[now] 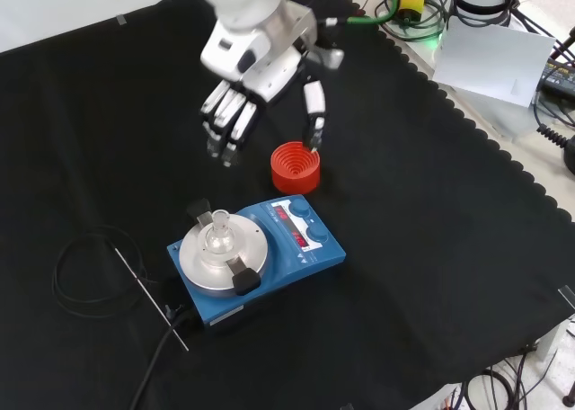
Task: Turn on the heater.
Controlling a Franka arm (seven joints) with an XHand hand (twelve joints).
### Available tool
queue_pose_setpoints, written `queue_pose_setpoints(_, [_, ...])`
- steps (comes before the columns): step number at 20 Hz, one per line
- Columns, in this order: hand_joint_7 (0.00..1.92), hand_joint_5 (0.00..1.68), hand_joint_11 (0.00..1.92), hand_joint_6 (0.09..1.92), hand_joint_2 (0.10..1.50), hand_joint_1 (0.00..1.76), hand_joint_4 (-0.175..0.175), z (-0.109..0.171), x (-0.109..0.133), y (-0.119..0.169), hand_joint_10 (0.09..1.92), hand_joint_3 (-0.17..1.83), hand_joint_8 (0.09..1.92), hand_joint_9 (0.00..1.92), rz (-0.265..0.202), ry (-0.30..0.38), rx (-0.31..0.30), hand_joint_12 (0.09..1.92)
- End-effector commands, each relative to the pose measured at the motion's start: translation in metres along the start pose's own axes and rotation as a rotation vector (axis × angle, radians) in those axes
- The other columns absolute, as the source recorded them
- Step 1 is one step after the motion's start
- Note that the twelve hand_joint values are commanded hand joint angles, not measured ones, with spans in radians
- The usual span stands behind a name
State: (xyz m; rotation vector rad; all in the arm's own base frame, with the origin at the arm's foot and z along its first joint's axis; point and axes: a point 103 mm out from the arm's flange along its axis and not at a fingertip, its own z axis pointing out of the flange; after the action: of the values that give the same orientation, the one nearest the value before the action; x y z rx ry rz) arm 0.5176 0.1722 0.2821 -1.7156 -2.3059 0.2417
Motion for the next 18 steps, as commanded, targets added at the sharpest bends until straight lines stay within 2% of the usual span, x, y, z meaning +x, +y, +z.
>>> queue_pose_setpoints(1, [0.02,0.33,0.0,0.09,0.66,0.71,-0.015,-0.004,-0.008,-0.043,0.73,0.32,0.61,0.24,0.062,0.02,-0.081,1.36])
queue_pose_setpoints(8, [0.05,0.34,0.0,0.09,0.67,0.76,-0.016,0.022,-0.007,-0.07,0.73,0.35,0.63,0.28,0.078,0.029,-0.078,1.42])
queue_pose_setpoints(13, [0.34,0.42,0.34,0.09,0.62,0.99,-0.025,0.049,-0.004,-0.081,0.67,0.68,0.71,0.64,0.085,0.048,-0.037,1.36])
queue_pose_setpoints(18, [0.71,0.45,0.59,0.09,0.6,1.05,-0.031,0.079,0.001,-0.085,0.63,0.8,0.78,0.97,0.082,0.047,0.032,1.28])
